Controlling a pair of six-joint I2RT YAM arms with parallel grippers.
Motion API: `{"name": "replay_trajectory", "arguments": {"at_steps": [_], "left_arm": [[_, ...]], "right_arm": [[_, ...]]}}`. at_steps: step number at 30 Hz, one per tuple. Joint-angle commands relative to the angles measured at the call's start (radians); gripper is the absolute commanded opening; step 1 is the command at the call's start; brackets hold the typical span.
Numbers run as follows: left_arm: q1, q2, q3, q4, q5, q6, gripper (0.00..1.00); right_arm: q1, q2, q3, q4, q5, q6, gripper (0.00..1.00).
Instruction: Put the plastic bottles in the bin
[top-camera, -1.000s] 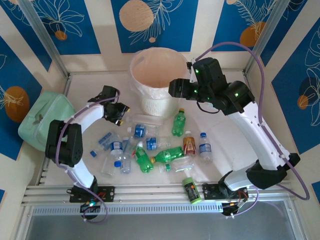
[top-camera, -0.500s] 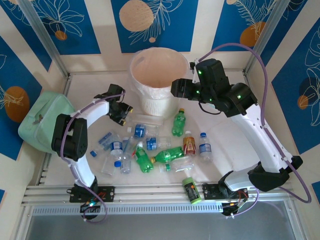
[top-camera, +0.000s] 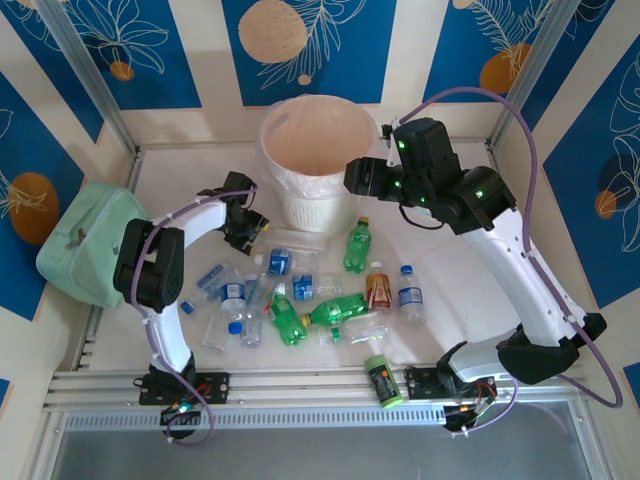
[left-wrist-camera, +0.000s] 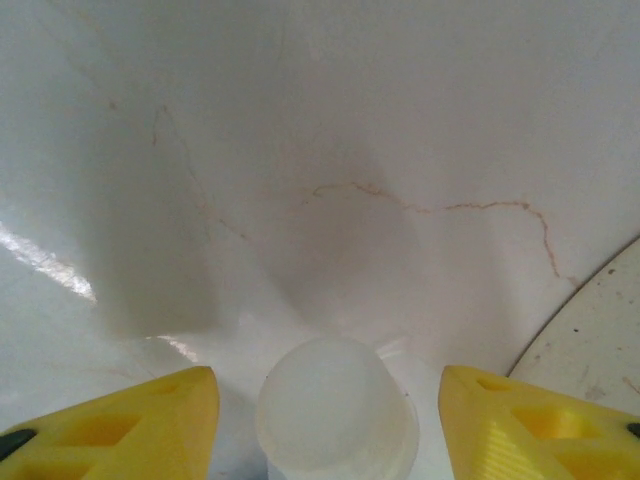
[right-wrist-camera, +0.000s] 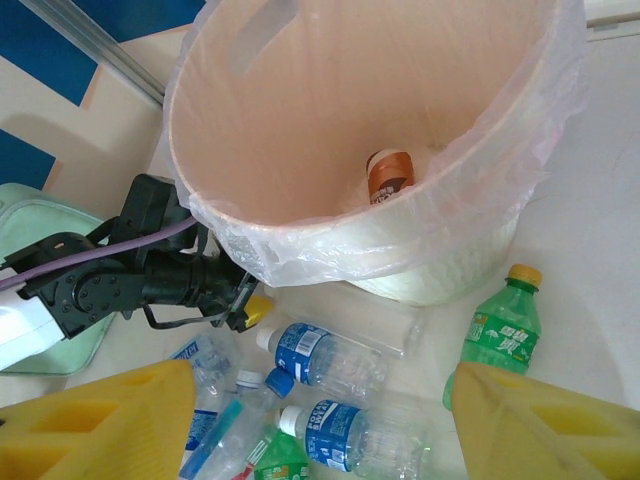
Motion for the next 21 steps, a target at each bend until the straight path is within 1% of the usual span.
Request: {"name": "replay_trajectory", "arguments": {"at_steps": [1, 7, 12, 16, 21], "left_arm": [[-0.008, 0.027, 0.037, -0.033, -0.037, -0.032, 0.57], [-0.007, 0.048, 0.048, -0.023, -0.032, -0.032, 0.49], [-0.007, 0.043, 0.051, -0.019, -0.035, -0.022, 0.40], [-0.007, 0.026, 0.050, -0.008, -0.027, -0.008, 0.36], [-0.007, -0.035, 0.031, -0.005, -0.018, 0.020, 0.30]], "right_arm": [[-0.004, -0.028, -0.011, -0.002, 0.010, 0.006, 0.69], [-0.006, -0.039, -0.023, -0.002, 0.013, 0.011, 0.68], [-0.006, -0.046, -0.028, 0.001, 0.012, 0.018, 0.66], [-0.004, -0.057, -0.028, 0.006, 0.012, 0.019, 0.65], [-0.003, -0.071, -0.031, 0.014, 0.009, 0.021, 0.64]]}}
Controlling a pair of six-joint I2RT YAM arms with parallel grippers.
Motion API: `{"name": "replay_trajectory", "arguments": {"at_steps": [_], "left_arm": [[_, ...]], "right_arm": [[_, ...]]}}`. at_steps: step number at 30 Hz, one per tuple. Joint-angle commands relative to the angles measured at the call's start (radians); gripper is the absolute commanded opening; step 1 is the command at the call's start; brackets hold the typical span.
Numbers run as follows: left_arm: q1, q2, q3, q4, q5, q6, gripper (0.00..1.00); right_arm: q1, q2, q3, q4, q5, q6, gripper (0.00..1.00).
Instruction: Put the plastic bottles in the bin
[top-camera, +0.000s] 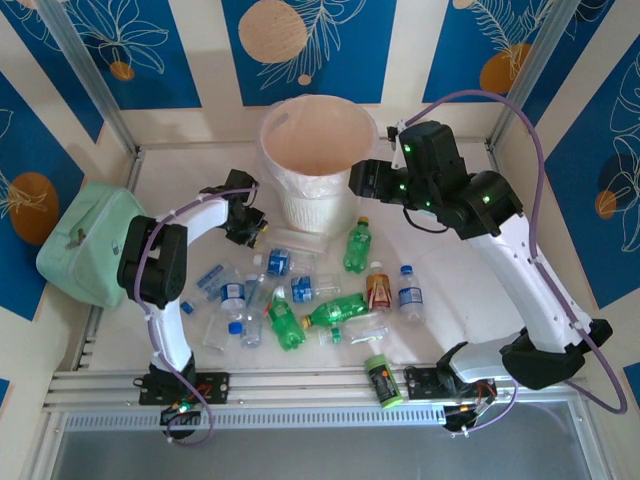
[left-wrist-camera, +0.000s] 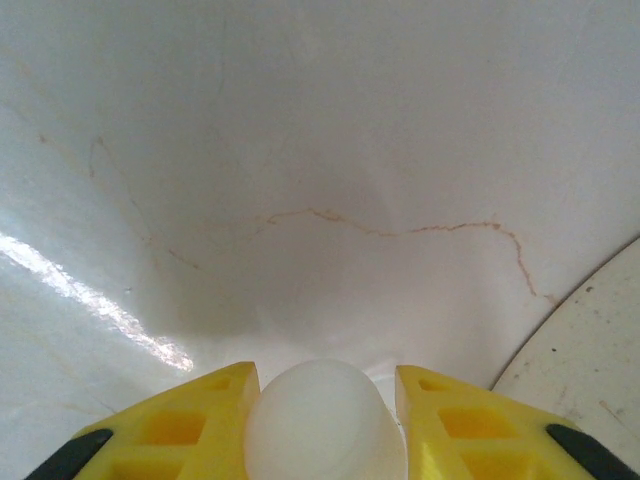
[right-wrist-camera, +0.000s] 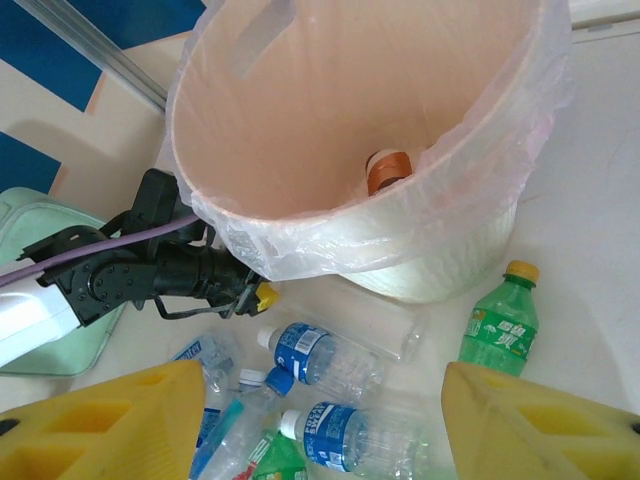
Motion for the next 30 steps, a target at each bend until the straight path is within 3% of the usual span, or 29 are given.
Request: {"name": "replay_trajectory", "arguments": {"at_steps": [1, 13, 17, 21, 25, 30], "left_arm": [[-0.007, -0.076, -0.008, -0.007, -0.007, 0.014, 0.29], [-0.004, -0.311, -0.116, 0.117, 0.104, 0.065, 0.22], [0.003, -0.396, -0.147, 0.207, 0.199, 0.094, 0.22], [0.005, -0.483, -0.160, 0.240, 0.320, 0.180, 0.20], [0.005, -0.586, -0.186, 0.244, 0.439, 0.253, 0.19], [0.027, -0.671, -0.120, 0.241, 0.545, 0.320, 0.19]], "right_arm": [[-0.001, -0.037, -0.011, 0.015, 0.007, 0.010, 0.64], [0.028, -0.041, -0.008, 0.047, -0.007, -0.007, 0.63], [0.043, -0.039, -0.003, 0.056, -0.024, -0.024, 0.63], [0.051, -0.041, -0.005, 0.084, -0.125, -0.069, 0.65], [0.038, -0.028, 0.003, 0.081, -0.238, -0.105, 0.78], [-0.015, 0.001, 0.009, 0.053, -0.387, -0.120, 0.85]]}}
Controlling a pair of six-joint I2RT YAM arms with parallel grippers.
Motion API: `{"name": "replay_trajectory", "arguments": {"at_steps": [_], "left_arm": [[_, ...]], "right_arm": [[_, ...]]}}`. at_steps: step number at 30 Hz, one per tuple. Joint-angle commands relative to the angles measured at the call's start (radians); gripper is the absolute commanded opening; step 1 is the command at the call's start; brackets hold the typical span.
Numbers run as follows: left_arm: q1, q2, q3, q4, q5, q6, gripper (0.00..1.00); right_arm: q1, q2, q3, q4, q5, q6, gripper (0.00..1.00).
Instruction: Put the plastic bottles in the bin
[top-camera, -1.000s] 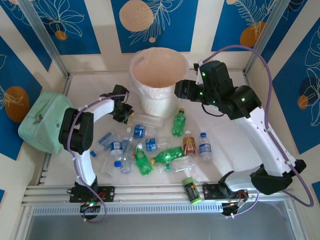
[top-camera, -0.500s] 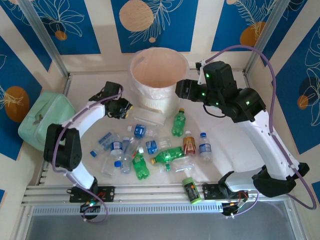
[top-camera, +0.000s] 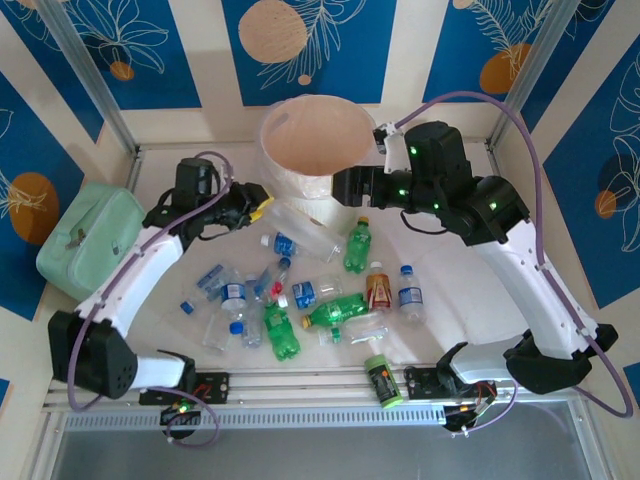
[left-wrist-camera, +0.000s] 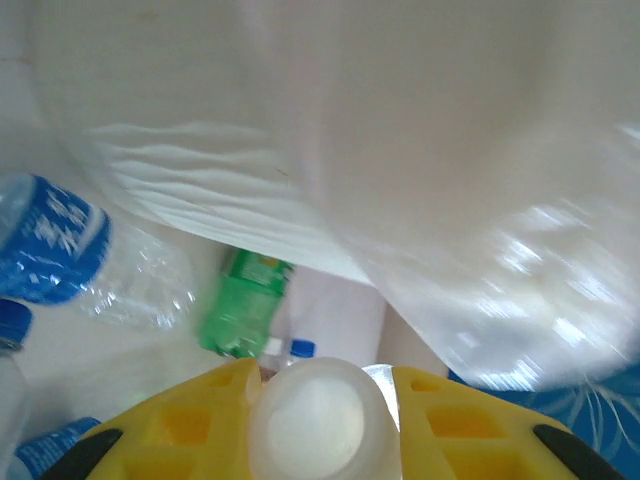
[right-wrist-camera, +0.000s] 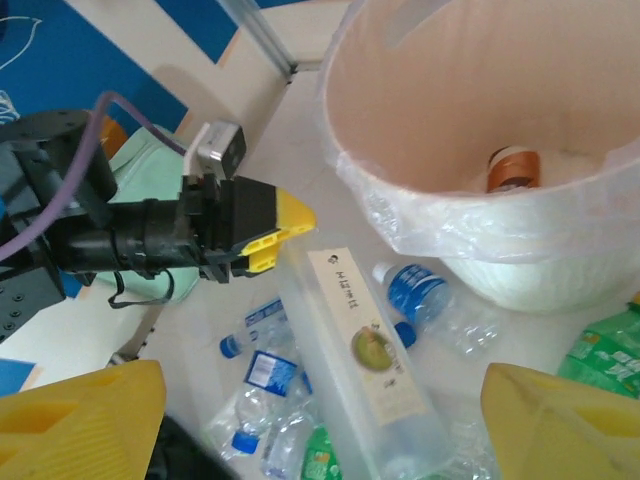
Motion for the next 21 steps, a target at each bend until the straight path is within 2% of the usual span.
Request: {"name": "replay_trajectory", "arguments": {"at_steps": [1, 4, 7, 14, 21], "left_arm": [[0.026, -0.034, 0.073, 0.050, 0.160, 0.064, 0.19], [0.041, -0.003, 0.172, 0.105, 0.255, 0.059, 0.19], [0.041, 0.037, 0.287, 0.094, 0.292, 0.086, 0.18], [0.035, 0.106, 0.414, 0.160, 0.333, 0.071, 0.18], [0.029, 0.161, 0.467, 0.087, 0.342, 0.096, 0.15]], "right_arm": [[-0.037, 0.024, 0.013, -0.013, -0.166, -0.035, 0.87], [-0.045, 0.038, 0.030, -0.022, -0.262, -0.054, 0.92], [-0.021, 0.063, 0.061, -0.058, -0.298, -0.077, 0.94], [0.056, 0.125, 0.114, -0.120, -0.232, -0.112, 0.95], [0.105, 0.183, 0.195, -0.169, -0.158, -0.139, 0.89]]}}
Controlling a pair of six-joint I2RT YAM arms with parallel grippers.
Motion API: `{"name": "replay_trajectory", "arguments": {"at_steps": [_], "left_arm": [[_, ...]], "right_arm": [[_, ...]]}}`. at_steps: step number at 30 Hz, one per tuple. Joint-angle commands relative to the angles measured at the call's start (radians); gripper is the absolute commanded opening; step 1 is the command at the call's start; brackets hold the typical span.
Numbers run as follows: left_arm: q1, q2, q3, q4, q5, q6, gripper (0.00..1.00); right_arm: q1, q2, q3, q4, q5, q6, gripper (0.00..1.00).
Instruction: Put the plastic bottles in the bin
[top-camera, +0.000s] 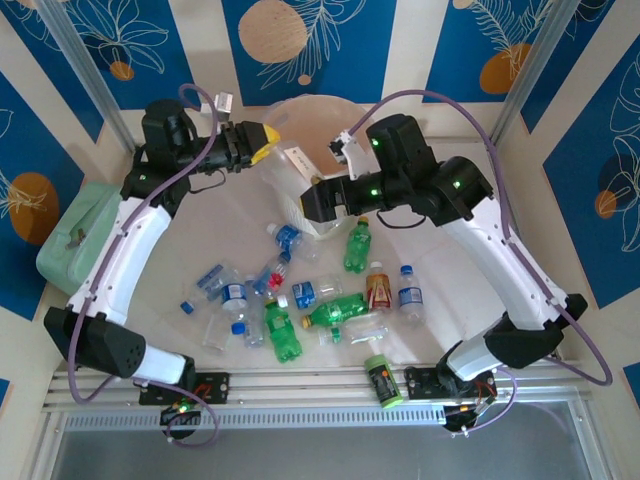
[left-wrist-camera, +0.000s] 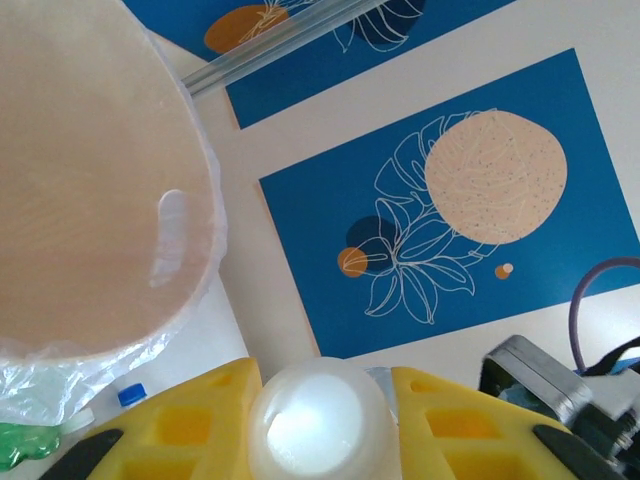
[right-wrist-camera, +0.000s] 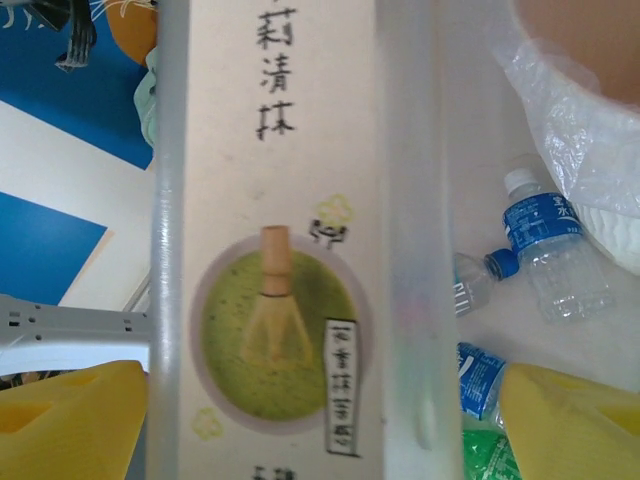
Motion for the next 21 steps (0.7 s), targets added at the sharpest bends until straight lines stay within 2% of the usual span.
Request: {"name": "replay_trajectory", "arguments": {"at_steps": [1, 5, 15, 17, 18, 20, 21], "left_arm": [[-0.007, 0.024, 0.046, -0.036, 0.041, 0.033, 0.15], [-0.013, 0.035, 0.059, -0.061, 0.042, 0.046, 0.14], [-0.016, 0.043, 0.064, -0.067, 0.034, 0.045, 0.13], [-0.019, 0.042, 0.058, -0.054, 0.034, 0.039, 0.16], [-0.020, 0.039, 0.054, -0.044, 0.037, 0.036, 0.26], [-0.022, 0.027, 0.037, -0.020, 0.032, 0.033, 0.59], [-0.021, 0.018, 0.031, -0.016, 0.023, 0.037, 0.91]], "right_arm": [[0.029, 0.020, 0.053, -0.054, 0.053, -0.037, 0.87], [0.060, 0.051, 0.079, -0.081, 0.114, -0.046, 0.78], [0.111, 0.109, 0.144, -0.121, 0.204, -0.062, 0.46], [0.117, 0.109, 0.145, -0.114, 0.207, -0.060, 0.42], [0.119, 0.108, 0.144, -0.109, 0.209, -0.058, 0.40], [0.121, 0.105, 0.142, -0.102, 0.213, -0.055, 0.38], [0.121, 0.102, 0.141, -0.097, 0.218, -0.051, 0.38]]}}
